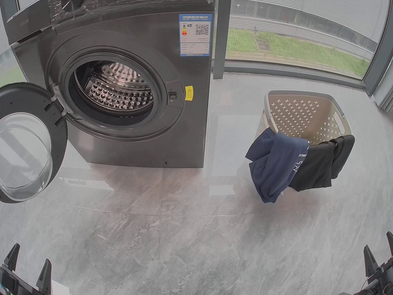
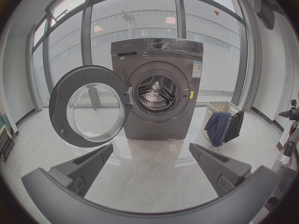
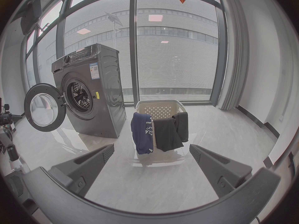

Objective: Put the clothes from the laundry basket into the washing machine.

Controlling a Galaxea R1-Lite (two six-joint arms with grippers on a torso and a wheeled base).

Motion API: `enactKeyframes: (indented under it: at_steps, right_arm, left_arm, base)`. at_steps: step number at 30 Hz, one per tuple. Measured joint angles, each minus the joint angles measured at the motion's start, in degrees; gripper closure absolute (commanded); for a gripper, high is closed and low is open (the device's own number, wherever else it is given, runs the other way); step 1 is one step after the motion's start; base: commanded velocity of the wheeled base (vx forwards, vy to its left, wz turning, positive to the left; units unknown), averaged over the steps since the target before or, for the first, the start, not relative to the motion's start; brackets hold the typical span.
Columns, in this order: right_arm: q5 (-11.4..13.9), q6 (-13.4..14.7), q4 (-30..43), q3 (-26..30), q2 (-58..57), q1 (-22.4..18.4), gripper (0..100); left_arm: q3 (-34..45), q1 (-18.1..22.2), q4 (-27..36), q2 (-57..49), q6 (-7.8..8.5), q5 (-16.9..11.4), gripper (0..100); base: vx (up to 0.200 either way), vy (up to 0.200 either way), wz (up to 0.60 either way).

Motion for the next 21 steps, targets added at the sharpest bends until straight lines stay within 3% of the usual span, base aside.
enactKeyframes:
  at_steps: [6,21]
  right_arm:
    - [0.0,-0.2,0.1,0.0,0.0,0.0,0]
    - [0.5,-0.4,0.1,0.0,0.0,0.0,0]
  left_arm:
    - [0.0,0.0,0.0,0.0,-2.24,0.3,0]
    - [0.0,-0.1,0.0,0.0,-2.84,0.0,0]
  base:
    - [0.000,-0.200,0.00]
    - [0.000,-0.200,0.00]
